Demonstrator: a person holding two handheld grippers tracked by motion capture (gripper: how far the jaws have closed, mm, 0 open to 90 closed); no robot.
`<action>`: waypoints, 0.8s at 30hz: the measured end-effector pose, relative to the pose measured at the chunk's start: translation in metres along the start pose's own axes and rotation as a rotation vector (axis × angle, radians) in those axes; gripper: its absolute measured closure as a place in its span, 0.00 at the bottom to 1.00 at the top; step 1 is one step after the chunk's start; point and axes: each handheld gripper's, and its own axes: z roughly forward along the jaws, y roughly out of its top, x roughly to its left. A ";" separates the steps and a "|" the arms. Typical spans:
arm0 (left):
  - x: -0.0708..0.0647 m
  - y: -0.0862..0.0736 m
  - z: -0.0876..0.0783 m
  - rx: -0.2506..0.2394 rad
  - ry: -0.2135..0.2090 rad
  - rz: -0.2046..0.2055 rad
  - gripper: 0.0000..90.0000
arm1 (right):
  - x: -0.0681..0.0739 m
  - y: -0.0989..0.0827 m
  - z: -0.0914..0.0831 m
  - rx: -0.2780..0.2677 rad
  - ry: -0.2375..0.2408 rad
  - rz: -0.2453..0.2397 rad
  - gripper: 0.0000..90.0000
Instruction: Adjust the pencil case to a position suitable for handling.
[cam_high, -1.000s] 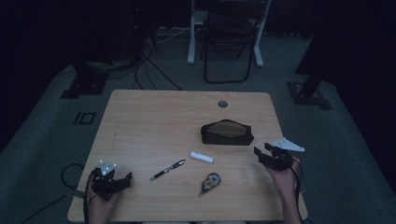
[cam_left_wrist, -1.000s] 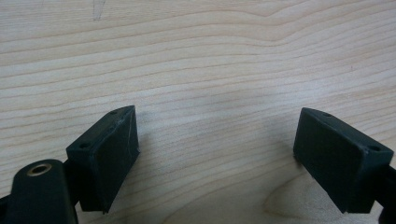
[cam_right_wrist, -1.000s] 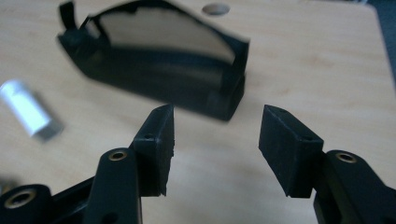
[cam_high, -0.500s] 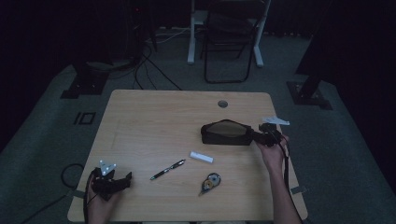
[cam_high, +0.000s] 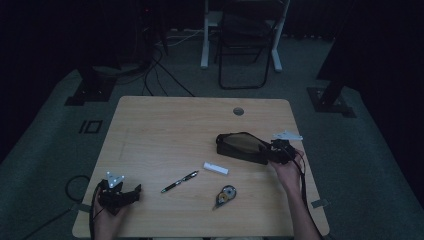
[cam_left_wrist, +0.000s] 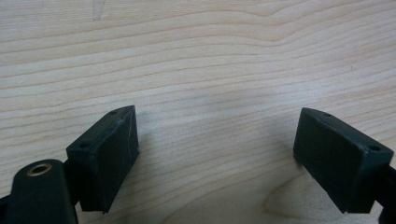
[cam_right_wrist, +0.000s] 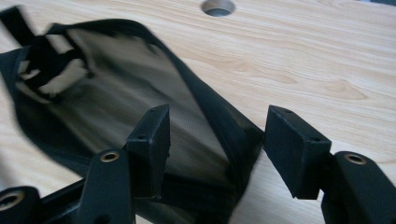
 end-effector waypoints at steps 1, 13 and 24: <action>0.000 0.000 0.000 0.000 0.000 0.000 0.16 | 0.003 -0.001 -0.002 -0.003 0.007 -0.003 0.46; 0.000 0.000 0.000 0.000 0.000 0.000 0.16 | 0.038 -0.004 -0.009 -0.028 0.057 -0.062 0.45; 0.000 0.000 0.000 0.000 0.000 0.000 0.16 | 0.056 0.003 0.000 -0.019 0.021 -0.080 0.79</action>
